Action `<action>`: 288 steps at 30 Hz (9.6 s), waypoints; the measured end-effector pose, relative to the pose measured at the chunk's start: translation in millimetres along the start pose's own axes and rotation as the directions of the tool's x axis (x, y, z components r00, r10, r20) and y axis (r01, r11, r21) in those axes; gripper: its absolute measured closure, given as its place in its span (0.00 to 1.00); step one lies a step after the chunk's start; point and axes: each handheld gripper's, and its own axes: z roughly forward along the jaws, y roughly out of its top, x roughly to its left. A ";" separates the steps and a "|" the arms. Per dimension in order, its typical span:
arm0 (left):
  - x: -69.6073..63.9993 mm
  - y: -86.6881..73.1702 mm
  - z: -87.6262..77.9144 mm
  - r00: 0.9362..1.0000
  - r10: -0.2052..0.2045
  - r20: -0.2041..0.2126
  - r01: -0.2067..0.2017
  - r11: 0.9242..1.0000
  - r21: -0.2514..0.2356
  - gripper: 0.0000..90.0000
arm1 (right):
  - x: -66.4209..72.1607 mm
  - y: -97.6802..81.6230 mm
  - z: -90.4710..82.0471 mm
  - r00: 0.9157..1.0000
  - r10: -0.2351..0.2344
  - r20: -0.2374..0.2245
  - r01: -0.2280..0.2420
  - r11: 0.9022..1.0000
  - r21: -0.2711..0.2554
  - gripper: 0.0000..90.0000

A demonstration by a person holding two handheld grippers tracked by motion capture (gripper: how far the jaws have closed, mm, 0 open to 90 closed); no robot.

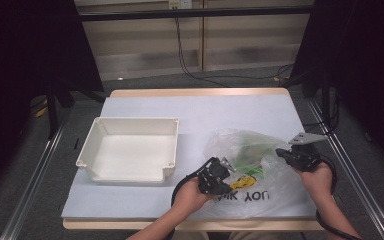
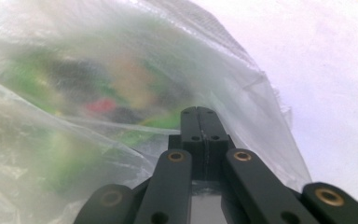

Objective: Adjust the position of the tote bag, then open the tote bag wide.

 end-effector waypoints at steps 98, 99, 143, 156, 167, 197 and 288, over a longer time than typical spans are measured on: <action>14.0 18.4 4.8 0.998 0.006 -0.069 -0.006 1.000 -0.013 1.00 | 31.8 -27.4 -23.6 0.990 -0.114 -0.079 0.120 0.990 0.071 0.95; 14.4 17.9 4.3 0.998 0.006 -0.057 -0.007 1.000 -0.003 1.00 | 29.2 -26.7 -24.1 0.991 -0.119 -0.059 0.123 0.990 0.070 0.98; 10.4 16.3 -5.5 1.000 -0.024 0.004 0.024 1.000 0.006 0.90 | -15.5 -3.3 -15.8 0.993 0.120 0.009 -0.120 0.991 -0.061 0.61; 14.0 33.2 -37.7 0.998 -0.041 -0.053 0.035 0.993 -0.117 0.65 | 12.0 9.7 -23.8 0.996 0.040 -0.073 -0.043 0.998 -0.043 0.58; 23.5 48.5 -41.4 0.995 -0.043 -0.093 0.032 0.993 -0.117 0.65 | 20.8 11.7 -23.8 0.993 0.015 -0.116 -0.020 0.999 -0.041 0.69; 34.0 66.7 -57.5 0.976 -0.079 -0.202 0.051 0.989 -0.139 0.50 | 57.1 -29.1 -12.8 0.975 -0.060 -0.216 0.079 0.994 0.079 0.79; 54.5 101.6 4.3 0.965 -0.089 -0.245 0.078 0.996 -0.052 0.95 | 90.7 -12.1 -1.9 0.931 -0.149 -0.333 0.180 0.982 0.065 0.97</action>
